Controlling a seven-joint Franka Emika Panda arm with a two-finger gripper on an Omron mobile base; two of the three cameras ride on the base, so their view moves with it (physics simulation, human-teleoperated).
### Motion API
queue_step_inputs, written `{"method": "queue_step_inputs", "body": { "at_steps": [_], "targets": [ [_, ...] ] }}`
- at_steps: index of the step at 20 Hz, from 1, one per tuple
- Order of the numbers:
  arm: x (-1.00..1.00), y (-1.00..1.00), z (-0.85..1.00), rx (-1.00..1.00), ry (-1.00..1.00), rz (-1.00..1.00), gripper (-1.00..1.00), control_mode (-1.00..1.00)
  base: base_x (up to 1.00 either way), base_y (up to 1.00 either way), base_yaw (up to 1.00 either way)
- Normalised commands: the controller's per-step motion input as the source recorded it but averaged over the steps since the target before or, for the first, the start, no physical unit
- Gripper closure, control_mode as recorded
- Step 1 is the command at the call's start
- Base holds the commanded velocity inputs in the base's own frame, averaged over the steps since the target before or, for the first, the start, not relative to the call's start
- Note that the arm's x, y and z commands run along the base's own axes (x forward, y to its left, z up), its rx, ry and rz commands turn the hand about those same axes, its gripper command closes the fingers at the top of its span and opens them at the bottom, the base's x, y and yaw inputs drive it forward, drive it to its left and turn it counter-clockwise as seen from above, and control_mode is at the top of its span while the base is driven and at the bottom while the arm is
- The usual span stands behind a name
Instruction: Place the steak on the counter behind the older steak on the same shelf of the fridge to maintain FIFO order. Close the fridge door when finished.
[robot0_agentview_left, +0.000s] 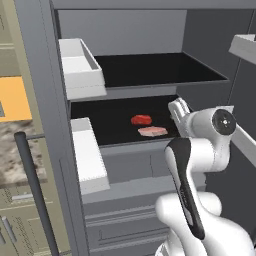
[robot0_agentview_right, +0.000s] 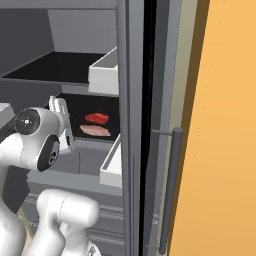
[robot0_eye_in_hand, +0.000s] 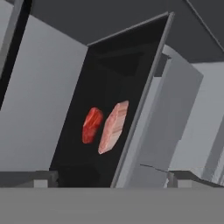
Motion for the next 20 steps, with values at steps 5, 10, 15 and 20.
{"method": "queue_step_inputs", "body": {
  "at_steps": [5,10,15,20],
  "targets": [
    [-0.62,0.06,0.00,0.00,0.09,-0.01,-1.00,-1.00,0.00,0.00,0.00],
    [-0.04,0.12,-0.13,-0.03,0.06,0.00,-1.00,-1.00,0.00,0.00,0.00],
    [0.00,0.31,-0.29,-0.05,0.06,0.05,-1.00,-1.00,0.00,0.00,0.00],
    [-0.35,0.07,-0.10,0.00,0.00,0.00,-1.00,1.00,-0.37,0.00,0.00]
  ]
}}
